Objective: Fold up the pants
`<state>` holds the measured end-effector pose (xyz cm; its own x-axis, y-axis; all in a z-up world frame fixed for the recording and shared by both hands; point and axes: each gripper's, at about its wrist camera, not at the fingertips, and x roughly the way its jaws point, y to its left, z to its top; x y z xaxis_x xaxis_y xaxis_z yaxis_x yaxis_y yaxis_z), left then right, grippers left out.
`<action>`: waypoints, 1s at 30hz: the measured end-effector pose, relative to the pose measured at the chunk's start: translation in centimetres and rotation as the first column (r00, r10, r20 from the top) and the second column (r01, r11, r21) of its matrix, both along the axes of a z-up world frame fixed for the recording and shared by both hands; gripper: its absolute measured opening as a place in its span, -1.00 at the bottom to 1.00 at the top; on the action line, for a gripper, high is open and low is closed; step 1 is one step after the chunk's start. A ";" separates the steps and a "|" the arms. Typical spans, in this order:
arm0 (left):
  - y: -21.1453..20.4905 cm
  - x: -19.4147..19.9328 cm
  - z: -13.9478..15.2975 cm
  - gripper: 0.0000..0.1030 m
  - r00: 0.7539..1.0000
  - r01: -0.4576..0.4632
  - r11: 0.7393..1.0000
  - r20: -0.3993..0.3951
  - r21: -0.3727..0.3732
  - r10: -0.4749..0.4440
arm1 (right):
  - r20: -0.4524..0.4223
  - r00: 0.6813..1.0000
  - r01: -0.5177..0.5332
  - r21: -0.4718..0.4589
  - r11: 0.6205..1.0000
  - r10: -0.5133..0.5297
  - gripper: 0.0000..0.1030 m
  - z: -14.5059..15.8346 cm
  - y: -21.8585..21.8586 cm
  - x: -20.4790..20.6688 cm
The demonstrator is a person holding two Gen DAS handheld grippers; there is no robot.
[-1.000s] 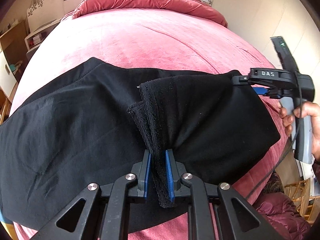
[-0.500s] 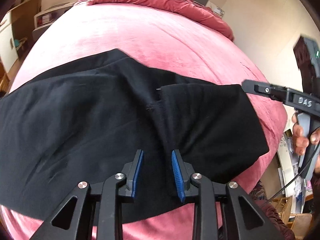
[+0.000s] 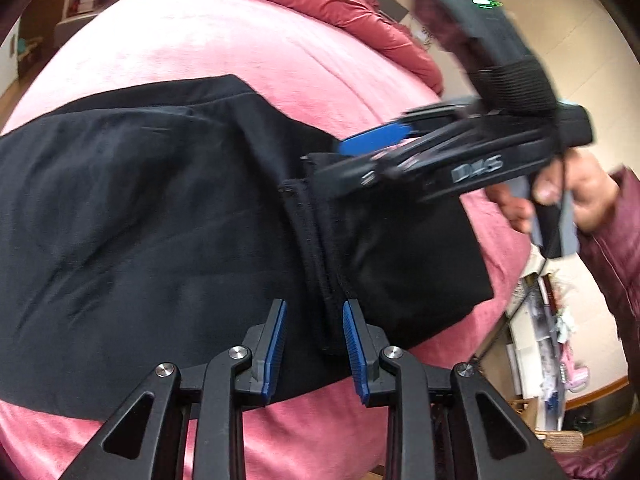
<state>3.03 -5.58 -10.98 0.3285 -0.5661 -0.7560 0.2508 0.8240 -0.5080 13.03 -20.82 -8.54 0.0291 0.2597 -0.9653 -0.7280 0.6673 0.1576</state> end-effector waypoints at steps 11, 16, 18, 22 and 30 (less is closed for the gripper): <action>-2.3 1.5 -0.5 -0.41 1.000 0.026 0.999 0.007 0.045 -0.026 | 0.021 0.990 -0.139 -0.100 0.985 0.142 -0.63 -1.2 2.1 -2.1; -1.5 1.9 -1.3 -0.41 0.999 -0.008 0.999 -0.040 0.050 0.010 | 0.029 0.999 -0.039 -0.069 0.997 0.041 -0.63 -2.6 0.4 -2.2; -1.3 1.7 -1.2 -0.41 0.999 -0.015 0.998 -0.035 0.065 0.017 | 0.041 0.999 0.003 -0.059 0.998 -0.001 -0.58 -3.2 0.6 -2.3; 0.0 1.6 -0.5 -0.41 0.998 -0.050 0.997 -0.028 0.058 0.051 | 0.021 0.993 0.115 0.036 0.993 -0.116 -0.36 -1.9 -0.7 -1.2; 3.6 2.3 0.2 -0.41 0.988 -0.154 0.984 0.014 0.086 0.153 | -0.006 0.967 0.247 0.249 0.936 -0.253 -0.36 2.2 -1.2 1.8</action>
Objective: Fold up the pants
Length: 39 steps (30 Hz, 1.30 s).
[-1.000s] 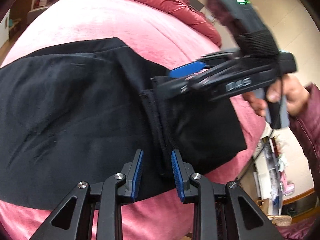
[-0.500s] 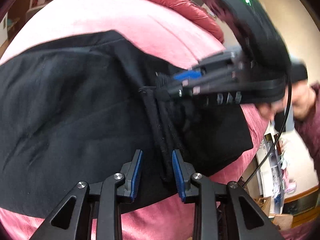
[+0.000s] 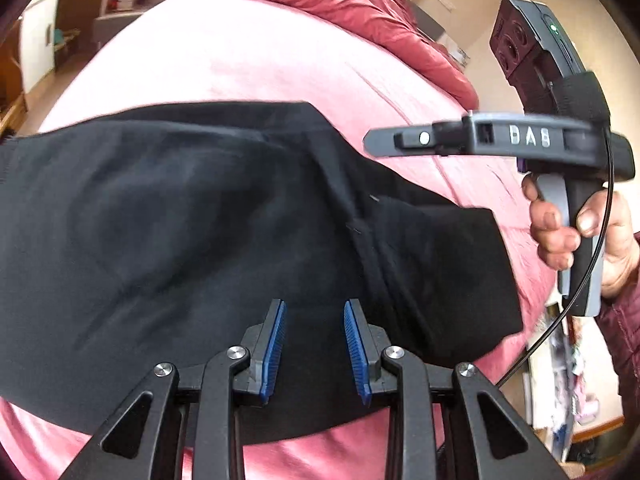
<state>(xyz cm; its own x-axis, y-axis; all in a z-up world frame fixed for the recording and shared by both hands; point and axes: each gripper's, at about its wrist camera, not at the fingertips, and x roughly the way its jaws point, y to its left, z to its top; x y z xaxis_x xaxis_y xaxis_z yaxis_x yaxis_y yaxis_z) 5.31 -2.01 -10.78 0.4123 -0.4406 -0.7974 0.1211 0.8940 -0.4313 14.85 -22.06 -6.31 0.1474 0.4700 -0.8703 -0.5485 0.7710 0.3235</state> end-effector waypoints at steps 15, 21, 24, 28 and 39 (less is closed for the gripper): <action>3.7 -0.4 -1.7 -0.41 0.995 -0.084 0.995 -0.057 0.049 0.087 | -0.034 0.985 0.166 -0.113 0.980 -0.171 -0.88 -5.2 3.5 5.9; 9.5 -1.9 -0.2 -0.39 0.973 -0.217 0.976 -0.086 -0.025 0.214 | 0.040 0.983 0.186 -0.129 0.974 -0.182 -0.41 -3.4 3.2 4.8; 15.3 -3.7 0.9 -0.39 0.933 -0.355 0.933 -0.091 -0.054 0.350 | 0.091 0.971 0.229 -0.065 0.971 -0.223 -0.17 -0.9 1.7 2.8; 22.4 -6.9 1.8 -0.36 0.841 -0.539 0.839 -0.095 -0.074 0.533 | 0.109 0.966 0.231 0.034 0.972 -0.233 0.21 1.5 -0.5 -1.3; 31.2 -10.2 -3.4 -0.13 0.669 -0.739 0.654 -0.295 -0.164 0.682 | 0.194 0.956 0.229 -0.033 0.973 -0.218 0.45 0.3 -2.4 -12.0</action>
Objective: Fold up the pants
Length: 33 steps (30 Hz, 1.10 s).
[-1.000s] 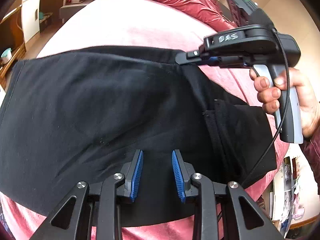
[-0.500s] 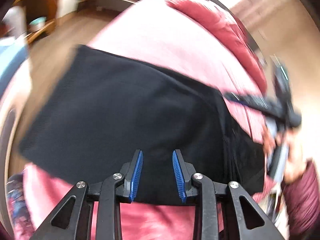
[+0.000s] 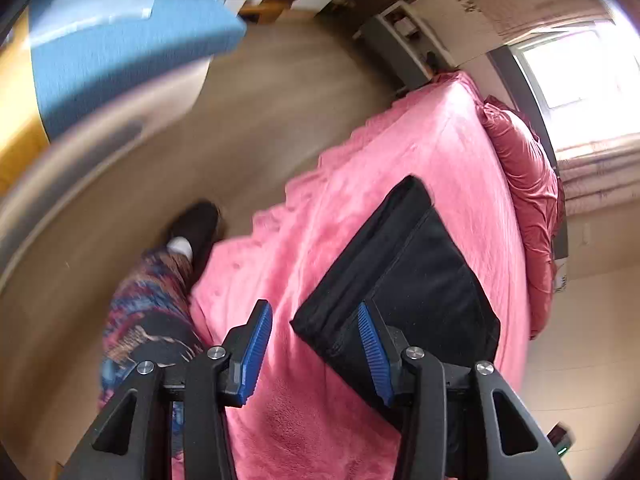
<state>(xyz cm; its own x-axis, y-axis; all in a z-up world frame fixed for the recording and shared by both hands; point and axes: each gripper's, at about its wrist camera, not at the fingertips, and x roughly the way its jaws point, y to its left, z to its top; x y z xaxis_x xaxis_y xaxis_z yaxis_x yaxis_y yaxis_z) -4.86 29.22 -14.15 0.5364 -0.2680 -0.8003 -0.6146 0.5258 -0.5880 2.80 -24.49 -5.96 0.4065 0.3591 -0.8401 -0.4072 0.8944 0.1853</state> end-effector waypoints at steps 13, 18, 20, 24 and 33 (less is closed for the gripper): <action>-1.6 1.4 -2.9 -0.15 1.000 -0.004 0.996 -0.013 -0.089 0.003 | -0.157 0.958 0.253 0.065 0.965 -0.240 0.73 -5.1 -4.5 -1.2; -1.5 1.4 -3.1 -0.16 1.000 -0.008 0.995 -0.001 -0.103 0.008 | -0.187 0.954 0.252 0.073 0.965 -0.235 1.00 -6.1 -4.4 -0.8; -1.6 1.5 -3.1 -0.21 1.000 -0.005 0.994 0.009 -0.111 0.006 | -0.190 0.953 0.251 0.057 0.966 -0.236 1.00 -6.6 -3.4 -0.6; -1.9 1.6 -3.1 -0.29 1.000 -0.001 0.994 0.006 -0.111 0.001 | -0.210 0.944 0.274 0.071 0.959 -0.254 1.00 -7.0 -3.2 0.1; -2.0 1.5 -1.0 -0.78 0.998 -0.012 0.999 0.056 -0.042 0.015 | -0.148 0.965 0.218 -0.011 0.976 -0.217 1.00 -7.1 -1.7 -0.3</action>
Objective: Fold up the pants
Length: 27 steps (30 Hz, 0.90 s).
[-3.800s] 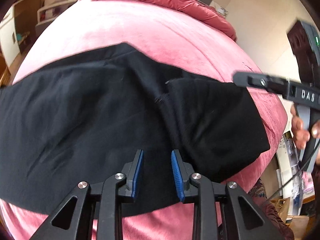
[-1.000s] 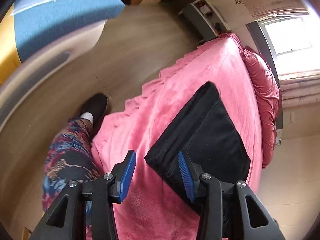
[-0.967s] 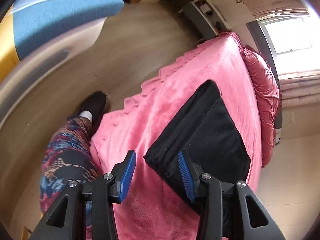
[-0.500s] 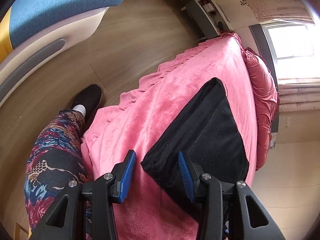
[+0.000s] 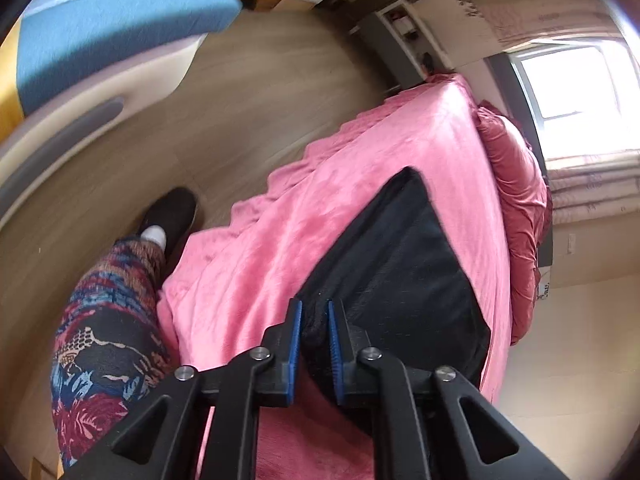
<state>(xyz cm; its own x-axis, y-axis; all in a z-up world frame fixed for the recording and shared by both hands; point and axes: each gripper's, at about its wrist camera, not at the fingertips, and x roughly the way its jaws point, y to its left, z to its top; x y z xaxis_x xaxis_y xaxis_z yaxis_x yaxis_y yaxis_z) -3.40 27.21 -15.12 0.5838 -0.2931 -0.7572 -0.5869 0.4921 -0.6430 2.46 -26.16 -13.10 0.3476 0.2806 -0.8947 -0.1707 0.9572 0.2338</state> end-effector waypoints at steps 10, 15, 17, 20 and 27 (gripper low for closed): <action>-5.2 2.3 7.6 -0.81 0.960 0.172 0.967 0.187 0.187 -0.207 | 0.038 0.999 -0.014 -0.087 0.996 0.017 0.82 1.1 2.2 -0.4; -11.9 3.8 10.3 -0.82 0.881 0.351 0.854 0.173 0.384 -0.440 | 0.161 0.987 0.008 -0.089 0.996 0.006 0.78 4.5 2.5 -1.1; -14.6 4.3 10.5 -0.82 0.842 0.416 0.791 0.139 0.449 -0.522 | 0.172 0.985 -0.013 -0.020 1.000 0.016 0.78 5.7 2.4 -0.8; -18.1 4.6 10.4 -0.83 0.790 0.484 0.698 0.080 0.529 -0.608 | 0.135 0.989 -0.085 0.159 0.984 0.063 0.78 6.7 2.8 0.2; -22.4 4.6 9.3 -0.83 0.712 0.567 0.578 0.003 0.587 -0.702 | 0.050 0.979 -0.200 0.437 0.877 0.198 0.77 7.3 6.1 3.5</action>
<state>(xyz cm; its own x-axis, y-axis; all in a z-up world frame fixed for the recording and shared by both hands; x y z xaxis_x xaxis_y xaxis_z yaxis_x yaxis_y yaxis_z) 1.22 4.78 -5.86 0.5627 -0.2646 -0.7832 0.1274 0.9638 -0.2341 5.98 -20.04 -5.84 0.2458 0.7066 -0.6636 -0.3483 0.7032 0.6198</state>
